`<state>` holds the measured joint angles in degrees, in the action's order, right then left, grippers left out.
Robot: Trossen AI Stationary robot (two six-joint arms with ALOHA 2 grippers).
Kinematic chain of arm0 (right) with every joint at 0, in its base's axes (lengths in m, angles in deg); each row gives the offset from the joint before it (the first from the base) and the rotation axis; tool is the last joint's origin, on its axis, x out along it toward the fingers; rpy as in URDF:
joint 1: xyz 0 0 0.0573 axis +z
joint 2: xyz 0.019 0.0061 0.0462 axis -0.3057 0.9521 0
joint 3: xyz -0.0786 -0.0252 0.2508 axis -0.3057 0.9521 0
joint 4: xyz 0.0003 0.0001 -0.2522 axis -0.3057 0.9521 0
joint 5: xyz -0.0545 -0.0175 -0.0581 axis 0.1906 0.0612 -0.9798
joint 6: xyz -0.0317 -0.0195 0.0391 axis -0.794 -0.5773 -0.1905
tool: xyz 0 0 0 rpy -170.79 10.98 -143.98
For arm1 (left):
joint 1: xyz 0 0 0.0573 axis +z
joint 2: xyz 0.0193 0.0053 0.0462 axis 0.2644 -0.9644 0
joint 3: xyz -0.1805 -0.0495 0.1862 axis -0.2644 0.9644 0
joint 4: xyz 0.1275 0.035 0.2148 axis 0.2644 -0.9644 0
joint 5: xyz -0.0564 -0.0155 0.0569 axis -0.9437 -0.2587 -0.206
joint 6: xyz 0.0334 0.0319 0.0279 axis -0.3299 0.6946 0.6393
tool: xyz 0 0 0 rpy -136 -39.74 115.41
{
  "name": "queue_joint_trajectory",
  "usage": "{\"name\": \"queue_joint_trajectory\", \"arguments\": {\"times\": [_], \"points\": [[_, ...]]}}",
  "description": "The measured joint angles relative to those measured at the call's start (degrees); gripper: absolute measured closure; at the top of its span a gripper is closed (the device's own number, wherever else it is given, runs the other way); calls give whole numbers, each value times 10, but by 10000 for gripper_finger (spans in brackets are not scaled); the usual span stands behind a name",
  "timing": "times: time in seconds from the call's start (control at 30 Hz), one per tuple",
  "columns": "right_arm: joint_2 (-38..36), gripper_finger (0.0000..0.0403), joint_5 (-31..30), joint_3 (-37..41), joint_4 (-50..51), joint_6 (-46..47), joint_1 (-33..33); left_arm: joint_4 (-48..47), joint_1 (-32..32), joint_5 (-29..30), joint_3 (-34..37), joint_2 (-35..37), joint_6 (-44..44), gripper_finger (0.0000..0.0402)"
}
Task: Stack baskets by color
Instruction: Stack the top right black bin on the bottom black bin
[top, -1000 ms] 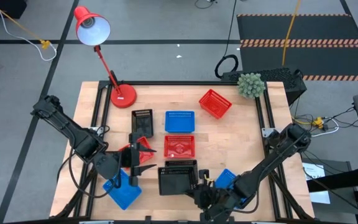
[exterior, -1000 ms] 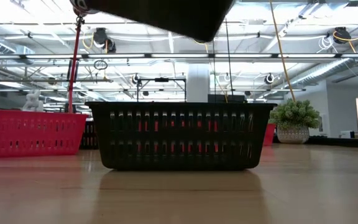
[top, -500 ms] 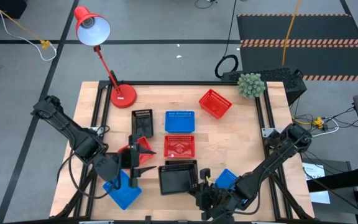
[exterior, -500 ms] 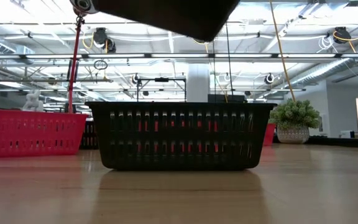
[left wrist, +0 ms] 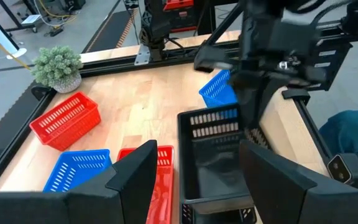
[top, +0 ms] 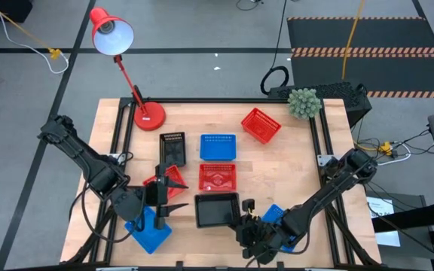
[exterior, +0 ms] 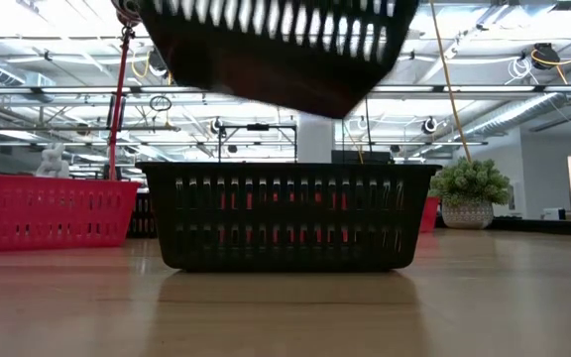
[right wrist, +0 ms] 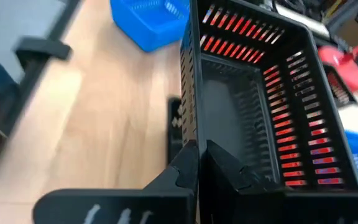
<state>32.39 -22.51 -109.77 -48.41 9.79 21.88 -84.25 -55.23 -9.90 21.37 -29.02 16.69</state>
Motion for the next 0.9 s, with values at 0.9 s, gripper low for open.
{"name": "queue_joint_trajectory", "arguments": {"times": [0.9], "points": [[0,392,32,91,-67,17,-22,0,0,0,0,0,1,172]]}}
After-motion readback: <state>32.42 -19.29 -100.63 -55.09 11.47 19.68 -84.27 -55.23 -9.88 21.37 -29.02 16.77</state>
